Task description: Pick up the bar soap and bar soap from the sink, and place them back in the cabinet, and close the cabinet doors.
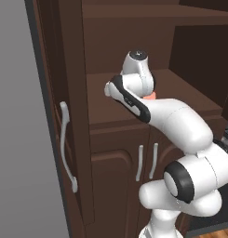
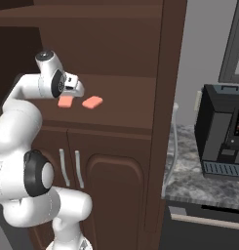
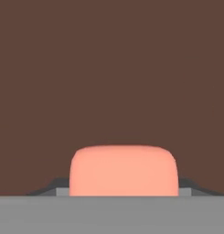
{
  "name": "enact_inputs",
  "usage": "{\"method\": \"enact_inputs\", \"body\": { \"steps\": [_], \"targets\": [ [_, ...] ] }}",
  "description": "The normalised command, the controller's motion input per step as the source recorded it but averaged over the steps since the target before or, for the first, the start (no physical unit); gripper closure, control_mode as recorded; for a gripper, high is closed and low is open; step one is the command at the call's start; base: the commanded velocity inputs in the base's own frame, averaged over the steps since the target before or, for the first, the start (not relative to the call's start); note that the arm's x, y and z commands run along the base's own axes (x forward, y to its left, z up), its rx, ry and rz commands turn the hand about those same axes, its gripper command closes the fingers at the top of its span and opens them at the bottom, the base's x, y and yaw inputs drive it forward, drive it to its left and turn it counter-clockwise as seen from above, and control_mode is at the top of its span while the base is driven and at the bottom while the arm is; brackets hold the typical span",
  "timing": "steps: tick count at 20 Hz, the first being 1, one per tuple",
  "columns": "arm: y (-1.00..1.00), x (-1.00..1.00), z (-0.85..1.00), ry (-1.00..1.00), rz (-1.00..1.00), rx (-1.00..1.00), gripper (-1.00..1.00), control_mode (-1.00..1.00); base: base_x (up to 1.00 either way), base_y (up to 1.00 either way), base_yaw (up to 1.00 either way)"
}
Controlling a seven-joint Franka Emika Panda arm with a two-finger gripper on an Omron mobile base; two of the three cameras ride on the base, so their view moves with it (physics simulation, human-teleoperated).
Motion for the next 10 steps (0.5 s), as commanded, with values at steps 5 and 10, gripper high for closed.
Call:
{"method": "enact_inputs", "body": {
  "steps": [5,10],
  "targets": [
    [0.01,0.0,-0.24,0.0,0.0,0.0,1.0,-1.0,0.0,0.0,0.0],
    [0.0,0.0,-0.22,0.0,0.0,0.0,1.0,-1.0,0.0,0.0,0.0]
  ]
}}
